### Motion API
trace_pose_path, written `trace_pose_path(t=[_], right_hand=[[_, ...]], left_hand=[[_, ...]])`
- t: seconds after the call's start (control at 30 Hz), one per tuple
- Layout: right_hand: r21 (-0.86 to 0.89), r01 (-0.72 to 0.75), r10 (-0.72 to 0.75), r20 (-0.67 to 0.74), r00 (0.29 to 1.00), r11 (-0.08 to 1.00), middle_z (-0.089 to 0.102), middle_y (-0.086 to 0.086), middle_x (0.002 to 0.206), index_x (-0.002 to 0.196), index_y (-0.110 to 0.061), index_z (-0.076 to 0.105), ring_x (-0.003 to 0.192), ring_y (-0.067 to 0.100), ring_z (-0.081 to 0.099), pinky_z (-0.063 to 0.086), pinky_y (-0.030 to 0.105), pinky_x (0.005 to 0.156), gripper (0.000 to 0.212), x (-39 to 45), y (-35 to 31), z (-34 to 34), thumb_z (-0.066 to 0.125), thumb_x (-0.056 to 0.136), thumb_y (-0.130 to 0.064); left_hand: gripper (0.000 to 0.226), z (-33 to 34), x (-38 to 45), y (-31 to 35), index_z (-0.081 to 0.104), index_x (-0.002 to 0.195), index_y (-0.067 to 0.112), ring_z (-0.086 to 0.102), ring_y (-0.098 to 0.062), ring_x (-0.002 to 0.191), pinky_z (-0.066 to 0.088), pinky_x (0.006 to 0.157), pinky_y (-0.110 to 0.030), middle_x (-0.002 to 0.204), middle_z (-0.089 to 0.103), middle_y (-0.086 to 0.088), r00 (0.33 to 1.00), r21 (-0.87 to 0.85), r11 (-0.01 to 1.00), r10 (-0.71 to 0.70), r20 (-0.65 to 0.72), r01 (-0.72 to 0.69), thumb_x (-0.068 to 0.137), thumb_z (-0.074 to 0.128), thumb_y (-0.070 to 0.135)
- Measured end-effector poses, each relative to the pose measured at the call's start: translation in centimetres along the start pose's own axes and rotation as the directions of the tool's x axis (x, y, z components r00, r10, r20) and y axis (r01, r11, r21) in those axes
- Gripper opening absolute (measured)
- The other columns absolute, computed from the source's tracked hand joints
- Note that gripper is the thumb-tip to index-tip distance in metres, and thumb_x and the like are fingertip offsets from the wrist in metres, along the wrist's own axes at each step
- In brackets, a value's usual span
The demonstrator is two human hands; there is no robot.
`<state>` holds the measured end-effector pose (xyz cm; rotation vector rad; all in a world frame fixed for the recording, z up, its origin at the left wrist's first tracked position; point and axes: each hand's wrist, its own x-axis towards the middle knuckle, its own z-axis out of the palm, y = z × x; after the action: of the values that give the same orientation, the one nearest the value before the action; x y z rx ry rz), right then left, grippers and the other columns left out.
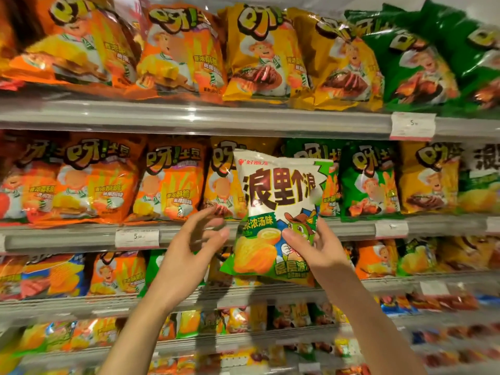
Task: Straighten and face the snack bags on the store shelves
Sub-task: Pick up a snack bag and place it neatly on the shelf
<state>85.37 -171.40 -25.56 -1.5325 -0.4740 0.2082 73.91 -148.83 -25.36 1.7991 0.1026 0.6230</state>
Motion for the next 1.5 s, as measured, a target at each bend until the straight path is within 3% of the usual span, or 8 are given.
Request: trace_pose_path(t=[0.07,0.2,0.4,0.6,0.8,0.97,1.03,1.5], right_hand=[[-0.005,0.015,-0.015,-0.051,0.999,1.000,0.059,-0.043,0.110,0.127,-0.034,0.046,0.104,-0.026,0.054,0.046,0.001,0.079,0.080,-0.8,0.0,-1.6,0.092,0.063,-0.050],[-0.161,0.017,-0.043,-0.154,0.987,0.987,0.076,-0.017,0.095,0.117,-0.030,0.060,0.093,0.007,0.073,0.057,0.017,0.069,0.052,-2.6,0.6,-5.9,0.087,0.075,-0.047],[-0.232,0.005,-0.062,-0.237,0.969,0.973,0.075,-0.014,0.099,0.113,-0.044,0.060,0.098,0.009,0.071,0.059,0.030,0.081,0.060,-3.5,1.8,-13.3,0.073,0.065,-0.077],[-0.194,-0.110,0.059,-0.251,0.966,0.975,0.069,-0.007,0.127,0.146,-0.032,0.047,0.119,0.018,0.066,0.052,0.051,0.104,0.104,-2.9,3.1,-23.9,0.074,0.060,-0.084],[-0.165,-0.046,0.019,-0.160,0.987,0.985,0.077,-0.018,0.098,0.096,-0.056,0.064,0.091,0.005,0.075,0.064,0.032,0.077,0.037,-1.1,2.5,-35.0,0.081,0.067,-0.072],[-0.154,-0.098,0.060,-0.233,0.971,0.983,0.072,-0.031,0.098,0.108,-0.054,0.062,0.091,0.002,0.073,0.061,0.023,0.070,0.083,-0.2,3.3,-42.1,0.073,0.037,-0.095],[-0.163,-0.122,0.083,-0.228,0.970,0.979,0.071,-0.026,0.112,0.124,-0.049,0.058,0.105,0.009,0.071,0.061,0.038,0.087,0.096,0.2,3.7,-44.1,0.073,0.041,-0.095],[-0.065,-0.084,0.060,-0.305,0.950,0.994,0.077,-0.017,0.106,0.118,-0.045,0.064,0.094,0.006,0.076,0.060,0.018,0.068,0.072,0.9,2.3,-51.1,0.081,0.054,-0.074]], left_hand=[[0.053,1.0,-0.1,-0.2,0.056,0.137,0.037,0.067,0.003,0.106,0.052,0.083,-0.010,0.121,0.071,0.016,0.999,-0.028,0.999,-0.021,-0.024,0.020,0.086,0.066,0.047],[0.051,4.1,-0.7,-0.8,0.058,0.135,0.032,0.068,0.001,0.105,0.051,0.079,-0.008,0.116,0.074,0.012,0.996,-0.083,0.994,-0.074,-0.039,0.071,0.086,0.068,0.042],[0.045,10.2,-1.2,-1.0,0.062,0.130,0.034,0.070,-0.005,0.109,0.052,0.093,-0.026,0.115,0.075,0.013,0.986,-0.114,0.984,-0.148,-0.073,0.139,0.087,0.071,0.039],[0.042,19.4,-0.3,0.7,0.066,0.123,0.032,0.072,-0.011,0.106,0.053,0.099,-0.040,0.109,0.077,0.008,0.979,-0.107,0.984,-0.155,-0.134,0.141,0.083,0.070,0.040],[0.042,30.4,0.7,3.3,0.067,0.124,0.032,0.072,-0.015,0.108,0.052,0.103,-0.048,0.110,0.077,0.005,0.971,-0.100,0.982,-0.176,-0.160,0.162,0.083,0.071,0.041],[0.036,37.2,1.7,5.2,0.065,0.124,0.039,0.072,-0.006,0.104,0.055,0.098,-0.042,0.110,0.075,0.014,0.973,-0.065,0.983,-0.179,-0.146,0.171,0.088,0.070,0.040],[0.034,38.9,2.3,5.8,0.064,0.123,0.046,0.071,-0.007,0.107,0.054,0.097,-0.041,0.112,0.074,0.016,0.976,-0.054,0.984,-0.176,-0.126,0.170,0.090,0.069,0.042],[0.033,44.8,6.5,7.7,0.062,0.117,0.056,0.070,-0.009,0.110,0.060,0.081,-0.027,0.116,0.072,0.017,0.997,-0.104,0.992,-0.079,-0.015,0.077,0.085,0.064,0.052]])
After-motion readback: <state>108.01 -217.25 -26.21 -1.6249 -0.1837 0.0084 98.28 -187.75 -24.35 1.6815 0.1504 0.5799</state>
